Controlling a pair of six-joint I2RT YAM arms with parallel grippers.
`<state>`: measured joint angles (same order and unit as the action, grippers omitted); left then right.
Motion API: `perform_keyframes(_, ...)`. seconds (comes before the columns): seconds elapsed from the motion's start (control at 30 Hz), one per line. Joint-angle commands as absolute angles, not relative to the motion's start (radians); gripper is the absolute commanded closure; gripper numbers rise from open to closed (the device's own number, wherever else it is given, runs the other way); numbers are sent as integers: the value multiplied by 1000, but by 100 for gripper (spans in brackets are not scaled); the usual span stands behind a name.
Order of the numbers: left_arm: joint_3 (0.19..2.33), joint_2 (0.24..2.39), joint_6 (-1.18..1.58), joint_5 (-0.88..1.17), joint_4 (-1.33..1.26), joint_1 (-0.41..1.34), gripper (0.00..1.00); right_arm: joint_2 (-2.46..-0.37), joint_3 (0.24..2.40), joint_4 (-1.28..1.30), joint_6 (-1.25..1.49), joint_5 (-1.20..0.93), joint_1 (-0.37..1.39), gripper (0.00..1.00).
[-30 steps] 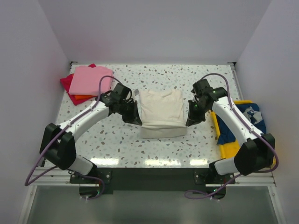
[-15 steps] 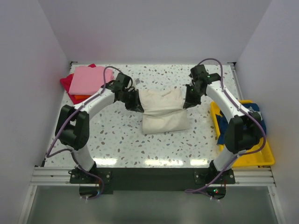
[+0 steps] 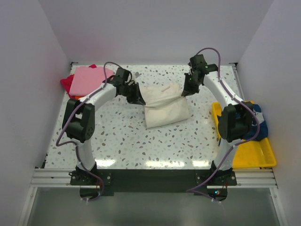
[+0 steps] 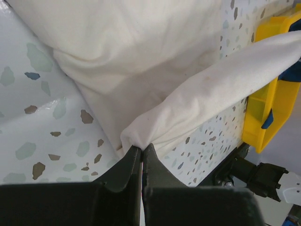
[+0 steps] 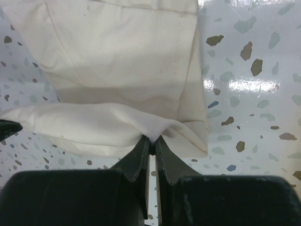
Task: Fold and stack the t-shirts
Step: Fold the tshirt
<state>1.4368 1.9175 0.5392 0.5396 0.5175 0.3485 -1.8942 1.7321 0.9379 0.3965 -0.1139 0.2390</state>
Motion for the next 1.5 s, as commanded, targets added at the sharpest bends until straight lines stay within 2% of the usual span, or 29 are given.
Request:
perform_keyframes(0.0,1508,1925,549,578,456,330,100,-1908,1824,903,374,-100,224,100)
perform_keyframes(0.77,1716,2115,603,649,367,238,100,-2180,2167,885,360,-127,206,100)
perform_keyframes(1.0,1799,2207,612,683,353,222,100,-2249,2224,864,376,-129,202,100)
perform_keyframes(1.17,1777,2204,667,612,270,204,100,-2283,2217,776,384,-150,201,100)
perform_keyframes(1.2,1761,2183,687,597,235,196,91,-2289,2226,763,385,-164,201,95)
perform_keyframes(1.23,1747,2169,722,563,203,193,54,-2308,2239,755,388,-191,201,87)
perform_keyframes(1.27,1732,2154,732,542,160,192,36,-2316,2279,746,390,-205,199,59)
perform_keyframes(1.3,1732,2128,736,511,153,192,27,-2322,2301,749,391,-213,199,51)
perform_keyframes(1.33,1730,2114,729,473,149,193,18,-2322,2312,746,393,-218,199,47)
perform_keyframes(1.37,1720,2099,724,456,141,193,15,-2301,2309,724,390,-218,199,41)
perform_keyframes(1.47,1668,2036,690,408,138,193,9,-2234,2242,669,371,-221,199,36)
